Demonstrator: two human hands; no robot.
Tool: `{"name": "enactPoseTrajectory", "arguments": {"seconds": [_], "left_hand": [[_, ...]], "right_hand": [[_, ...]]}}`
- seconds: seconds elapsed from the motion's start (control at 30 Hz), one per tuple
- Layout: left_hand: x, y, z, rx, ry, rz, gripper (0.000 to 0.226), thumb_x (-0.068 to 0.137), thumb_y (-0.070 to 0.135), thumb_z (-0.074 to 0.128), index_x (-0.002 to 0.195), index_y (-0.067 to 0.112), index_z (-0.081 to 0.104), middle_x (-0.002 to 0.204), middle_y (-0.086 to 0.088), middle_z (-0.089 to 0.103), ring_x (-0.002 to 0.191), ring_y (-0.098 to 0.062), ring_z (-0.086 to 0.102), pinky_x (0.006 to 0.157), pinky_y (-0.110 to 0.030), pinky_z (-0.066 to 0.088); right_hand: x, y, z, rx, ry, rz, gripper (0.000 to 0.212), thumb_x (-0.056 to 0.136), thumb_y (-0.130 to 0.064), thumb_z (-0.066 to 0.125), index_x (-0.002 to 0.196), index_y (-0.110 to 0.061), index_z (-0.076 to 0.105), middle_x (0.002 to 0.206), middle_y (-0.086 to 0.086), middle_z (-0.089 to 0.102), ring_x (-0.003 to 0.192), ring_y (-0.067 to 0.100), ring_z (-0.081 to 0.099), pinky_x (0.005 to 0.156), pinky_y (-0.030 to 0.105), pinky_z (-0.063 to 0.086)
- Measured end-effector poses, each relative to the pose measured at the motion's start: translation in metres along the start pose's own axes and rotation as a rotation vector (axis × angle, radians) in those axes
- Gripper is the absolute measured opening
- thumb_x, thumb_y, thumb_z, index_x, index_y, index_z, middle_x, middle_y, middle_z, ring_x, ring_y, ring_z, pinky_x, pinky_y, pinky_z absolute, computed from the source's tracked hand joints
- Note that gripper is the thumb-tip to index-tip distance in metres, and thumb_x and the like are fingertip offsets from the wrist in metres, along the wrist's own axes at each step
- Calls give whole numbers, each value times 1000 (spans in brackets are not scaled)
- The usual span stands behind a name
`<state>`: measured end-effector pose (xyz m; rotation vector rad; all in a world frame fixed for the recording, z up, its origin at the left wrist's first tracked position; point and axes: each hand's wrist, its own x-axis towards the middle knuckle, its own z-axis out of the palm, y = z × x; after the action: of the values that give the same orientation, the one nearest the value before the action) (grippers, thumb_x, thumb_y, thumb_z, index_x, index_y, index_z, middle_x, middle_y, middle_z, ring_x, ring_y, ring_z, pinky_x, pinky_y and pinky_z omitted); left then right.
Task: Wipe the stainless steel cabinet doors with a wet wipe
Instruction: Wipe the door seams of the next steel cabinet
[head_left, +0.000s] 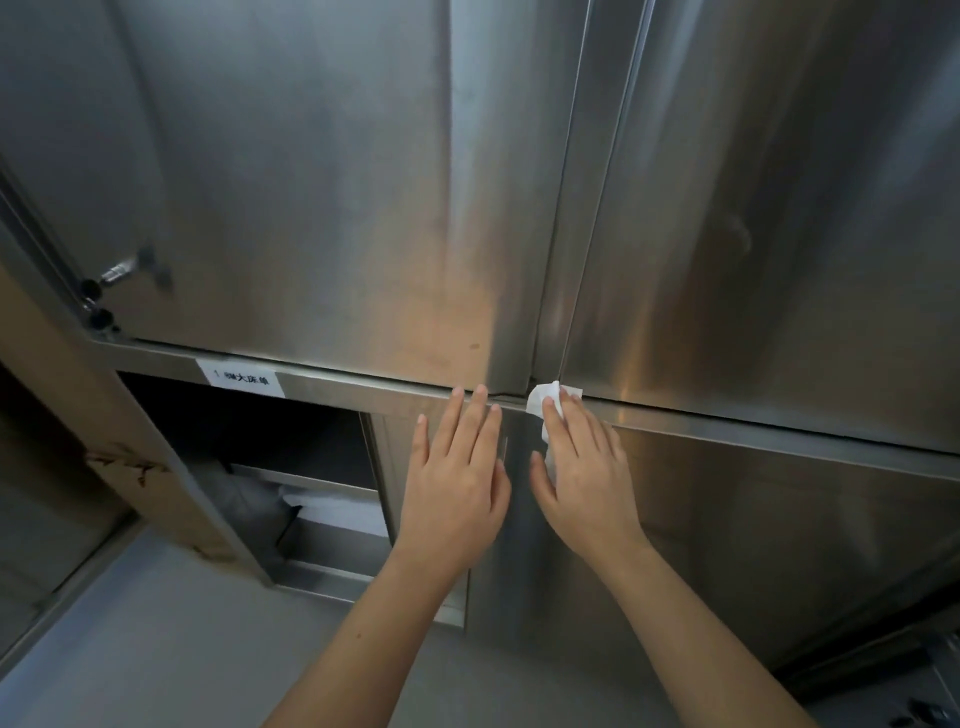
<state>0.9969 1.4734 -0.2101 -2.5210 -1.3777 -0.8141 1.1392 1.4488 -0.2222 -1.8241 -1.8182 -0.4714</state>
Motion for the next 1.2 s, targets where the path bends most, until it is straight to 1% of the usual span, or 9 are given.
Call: {"name": "enactPoseTrajectory", "arguments": {"seconds": [0.23,0.37,0.47,0.67,0.8,0.93,1.1,1.13,1.2], "left_hand": [[45,-2,19,-2,92,74,50,85,20,34,126,2,55,141,-15,44,131,-32,39,101,-57,30],[75,-4,23,31,197,98,51,85,18,35,132,2,49,145,-15,37,135,-33,32,105,-56,21],[93,-9,25,46,249,138,54,85,19,38,137,5,42,148,-13,30,138,-31,26,109,-53,16],[113,-30,48,31,322,260,60,89,23,39,145,10,22,154,-4,5,144,-19,0,110,-53,13],[111,-49,65,42,298,362,68,92,26,34,150,16,-1,156,3,-16,144,-16,-6,113,-49,2],[113,-60,73,31,330,432,66,92,26,33,150,16,2,157,2,-12,144,-15,-3,113,-48,0],[118,-65,76,40,370,481,65,94,27,33,150,15,3,157,0,-12,144,-15,-4,113,-46,-4],[118,-65,77,35,375,484,65,94,28,33,150,15,3,157,0,-12,144,-15,-4,113,-45,-5],[118,-67,78,36,381,491,65,94,28,34,150,14,4,156,-1,-13,144,-15,-5,113,-45,-5]], "right_hand": [[33,20,11,17,79,16,65,78,-11,68,136,1,43,144,18,39,132,33,39,99,54,41],[60,28,21,-10,160,-38,59,86,-19,46,141,-3,33,150,16,27,138,33,26,103,52,31],[75,29,35,-22,144,-47,63,87,-25,45,144,-6,25,153,11,16,141,30,16,106,52,22],[77,28,66,-126,108,12,58,100,-42,15,145,-7,20,152,14,13,140,34,13,105,55,14],[55,27,83,-213,71,38,71,91,-46,35,145,-5,15,151,14,15,138,34,18,103,55,23],[41,15,84,-279,-7,132,71,86,-48,35,142,-6,23,148,13,20,135,33,25,94,61,36],[65,8,77,-396,99,227,74,87,-47,33,146,-7,13,152,10,12,144,26,2,108,57,3],[66,7,78,-389,94,240,74,88,-47,33,146,-6,13,152,11,12,144,27,2,108,57,3],[58,6,84,-363,43,251,75,87,-49,34,145,-4,17,151,13,15,142,29,11,102,61,19]]}}
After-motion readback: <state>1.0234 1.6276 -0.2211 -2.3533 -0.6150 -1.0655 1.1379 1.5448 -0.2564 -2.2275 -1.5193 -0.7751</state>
